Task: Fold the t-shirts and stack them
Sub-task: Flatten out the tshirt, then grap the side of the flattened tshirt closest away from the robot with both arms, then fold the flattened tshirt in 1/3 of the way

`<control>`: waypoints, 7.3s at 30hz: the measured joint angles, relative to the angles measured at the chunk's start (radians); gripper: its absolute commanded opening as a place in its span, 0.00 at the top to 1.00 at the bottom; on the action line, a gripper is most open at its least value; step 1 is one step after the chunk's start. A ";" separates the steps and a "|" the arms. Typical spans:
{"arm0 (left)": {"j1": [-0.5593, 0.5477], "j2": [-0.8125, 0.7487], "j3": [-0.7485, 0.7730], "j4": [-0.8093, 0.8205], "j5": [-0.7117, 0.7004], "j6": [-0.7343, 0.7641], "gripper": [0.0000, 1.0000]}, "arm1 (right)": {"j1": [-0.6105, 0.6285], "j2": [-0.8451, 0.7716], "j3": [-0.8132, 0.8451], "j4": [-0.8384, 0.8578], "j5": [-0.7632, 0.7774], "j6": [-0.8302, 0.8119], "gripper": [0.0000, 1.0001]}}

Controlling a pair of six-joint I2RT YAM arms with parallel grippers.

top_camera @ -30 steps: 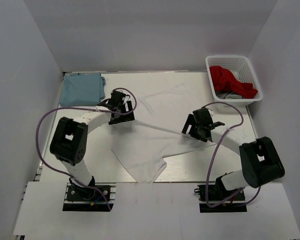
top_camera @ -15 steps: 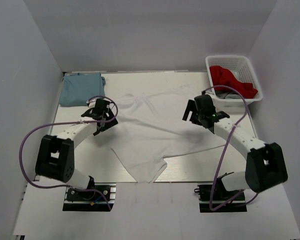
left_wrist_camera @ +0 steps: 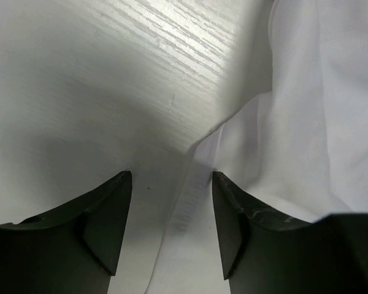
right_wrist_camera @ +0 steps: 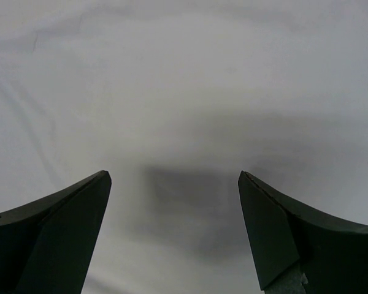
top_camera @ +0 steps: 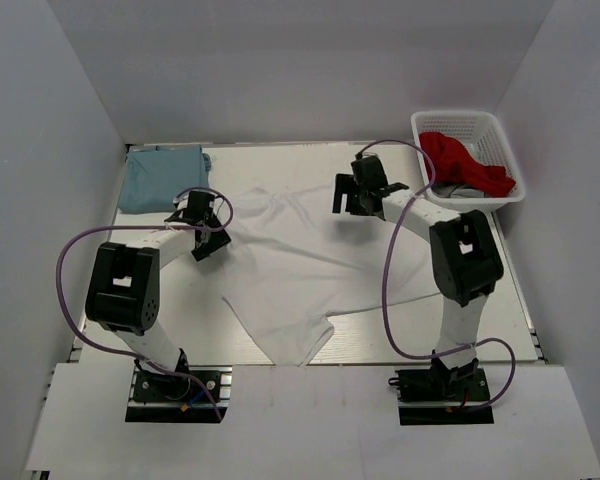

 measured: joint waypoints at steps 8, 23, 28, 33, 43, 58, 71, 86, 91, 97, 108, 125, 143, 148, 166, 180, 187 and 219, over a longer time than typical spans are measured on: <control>0.007 0.024 0.000 0.055 0.083 0.031 0.82 | -0.007 0.189 0.148 -0.002 0.006 -0.007 0.10; 0.004 0.027 0.055 -0.143 -0.026 -0.122 1.00 | -0.101 0.174 0.092 0.061 0.009 0.160 0.10; 0.004 -0.040 0.008 -0.204 -0.053 -0.158 0.66 | -0.107 0.154 0.055 0.097 -0.020 0.165 0.10; 0.007 -0.049 0.035 -0.212 -0.053 -0.131 0.37 | -0.113 0.145 0.052 0.097 -0.089 0.116 0.10; -0.002 -0.043 0.229 -0.139 0.016 -0.023 0.00 | -0.111 -0.135 -0.099 0.076 -0.067 0.061 0.10; -0.059 0.514 0.728 -0.068 0.298 0.134 0.00 | -0.127 -0.391 -0.553 -0.031 -0.078 0.107 0.10; -0.038 0.979 1.454 -0.145 0.313 0.208 0.00 | -0.135 -0.357 -0.530 -0.001 -0.183 0.105 0.10; -0.039 0.775 1.263 -0.121 0.351 0.261 0.00 | -0.135 -0.592 -0.534 -0.004 -0.199 0.115 0.10; -0.064 0.203 0.702 -0.103 0.314 0.262 0.00 | -0.135 -0.789 -0.655 0.051 -0.126 0.192 0.10; -0.132 -0.471 -0.035 -0.098 0.378 0.139 0.00 | -0.136 -0.928 -0.784 -0.011 -0.031 0.277 0.10; -0.181 -0.713 -0.454 -0.355 0.473 -0.037 0.03 | -0.137 -1.011 -0.862 -0.107 0.057 0.326 0.10; -0.282 -0.440 -0.410 -0.259 0.454 -0.113 0.59 | -0.161 -1.010 -0.906 -0.156 0.146 0.383 0.10; -0.307 -0.455 -0.397 -0.275 0.307 -0.130 1.00 | -0.276 -0.862 -0.898 -0.189 0.124 0.396 0.33; -0.307 -0.464 -0.397 -0.306 0.304 -0.134 1.00 | -0.288 -0.840 -0.898 -0.166 0.096 0.396 0.68; -0.313 -0.663 -0.423 -0.473 0.406 -0.157 1.00 | -0.312 -1.028 -0.904 -0.378 -0.078 0.378 1.00; -0.299 -0.503 -0.114 -0.316 0.403 -0.097 1.00 | -0.312 -0.882 -0.744 -0.343 -0.097 0.302 1.00; -0.260 -0.328 0.081 -0.292 0.232 -0.091 1.00 | -0.312 -0.751 -0.589 -0.281 -0.104 0.274 1.00; -0.039 0.516 0.921 -0.235 0.047 0.039 0.00 | -0.324 -0.089 -0.007 -0.238 0.016 0.164 0.39</control>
